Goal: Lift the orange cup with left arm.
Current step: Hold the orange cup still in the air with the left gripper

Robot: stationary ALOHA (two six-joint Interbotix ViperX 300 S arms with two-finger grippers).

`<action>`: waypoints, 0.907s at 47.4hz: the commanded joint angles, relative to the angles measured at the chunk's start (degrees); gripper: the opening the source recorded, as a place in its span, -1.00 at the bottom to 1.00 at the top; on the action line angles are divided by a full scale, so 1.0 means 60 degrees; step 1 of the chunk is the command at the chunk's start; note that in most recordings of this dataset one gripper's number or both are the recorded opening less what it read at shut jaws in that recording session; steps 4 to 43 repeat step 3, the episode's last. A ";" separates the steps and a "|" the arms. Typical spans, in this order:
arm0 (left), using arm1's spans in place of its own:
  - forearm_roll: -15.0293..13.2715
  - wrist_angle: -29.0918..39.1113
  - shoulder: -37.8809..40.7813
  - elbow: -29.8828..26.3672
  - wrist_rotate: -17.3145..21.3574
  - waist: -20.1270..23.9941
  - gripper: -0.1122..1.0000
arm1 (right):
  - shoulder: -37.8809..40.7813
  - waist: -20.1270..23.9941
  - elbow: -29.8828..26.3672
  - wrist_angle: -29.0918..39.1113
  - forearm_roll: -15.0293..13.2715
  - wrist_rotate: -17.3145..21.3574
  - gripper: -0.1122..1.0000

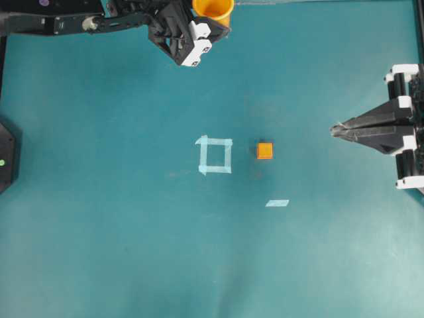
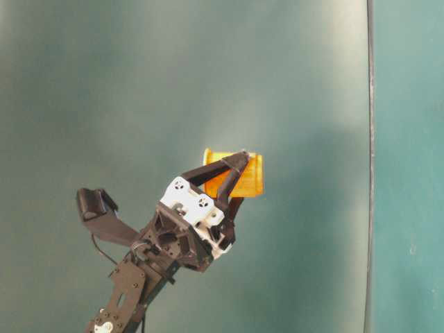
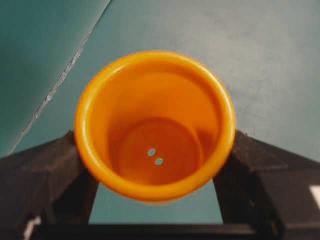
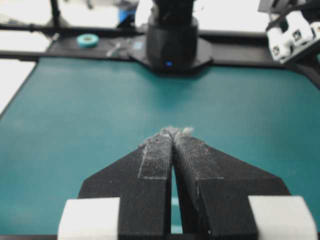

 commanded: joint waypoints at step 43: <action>0.0015 -0.0029 -0.0293 -0.0249 0.0015 -0.0029 0.33 | 0.0000 0.0015 -0.0293 -0.0059 -0.0015 -0.0015 -0.79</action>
